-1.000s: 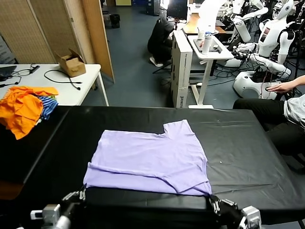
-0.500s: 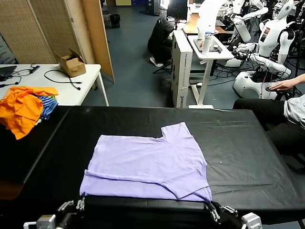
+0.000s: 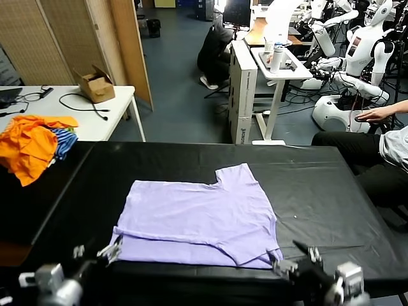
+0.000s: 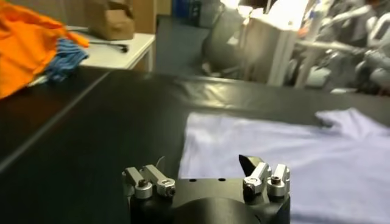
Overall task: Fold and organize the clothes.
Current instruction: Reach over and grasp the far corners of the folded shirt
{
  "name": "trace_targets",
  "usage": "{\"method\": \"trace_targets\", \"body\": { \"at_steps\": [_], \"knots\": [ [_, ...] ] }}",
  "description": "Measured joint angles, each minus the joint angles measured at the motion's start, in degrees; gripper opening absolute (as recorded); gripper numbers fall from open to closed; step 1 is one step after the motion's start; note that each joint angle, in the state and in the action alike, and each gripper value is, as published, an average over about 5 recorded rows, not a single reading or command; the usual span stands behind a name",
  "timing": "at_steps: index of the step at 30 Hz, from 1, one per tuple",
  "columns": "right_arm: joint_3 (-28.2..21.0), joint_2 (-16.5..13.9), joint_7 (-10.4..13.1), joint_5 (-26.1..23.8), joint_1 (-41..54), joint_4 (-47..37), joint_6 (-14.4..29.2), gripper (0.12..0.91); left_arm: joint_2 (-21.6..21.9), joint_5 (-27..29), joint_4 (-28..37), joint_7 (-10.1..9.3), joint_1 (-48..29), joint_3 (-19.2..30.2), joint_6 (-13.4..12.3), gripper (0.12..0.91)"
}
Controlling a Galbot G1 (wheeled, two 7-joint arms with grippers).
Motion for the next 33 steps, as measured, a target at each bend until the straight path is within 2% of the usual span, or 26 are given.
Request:
{"method": "trace_targets", "body": {
  "at_steps": [6,11,17,24,33],
  "knots": [
    [-8.6,2.0,0.2,-0.1,11.7,-9.5,0.0,0.907,3.9,-5.0,9.6,-0.58,-12.2,5.6,2.2,0.907],
    [-13.9,3.5,-0.8,-0.8,18.3,-16.1,0.0,0.907,4.2,-5.1,18.3,-0.34,-20.6,11.0,2.7,0.907],
    [-17.8,4.6,-2.1,-1.7,22.4,-21.3,0.0,0.907,3.5,-3.4,26.6,0.89,-28.4,16.6,2.5,0.907],
    [-20.5,5.2,-2.6,-2.0,24.8,-24.0,0.0,0.907,3.7,-2.9,32.2,1.46,-32.0,18.9,2.1,0.907],
    [-23.6,6.6,-2.9,-2.5,27.8,-26.8,0.0,0.907,3.7,-2.8,33.5,1.33,-32.7,19.4,1.9,0.907]
  ]
}}
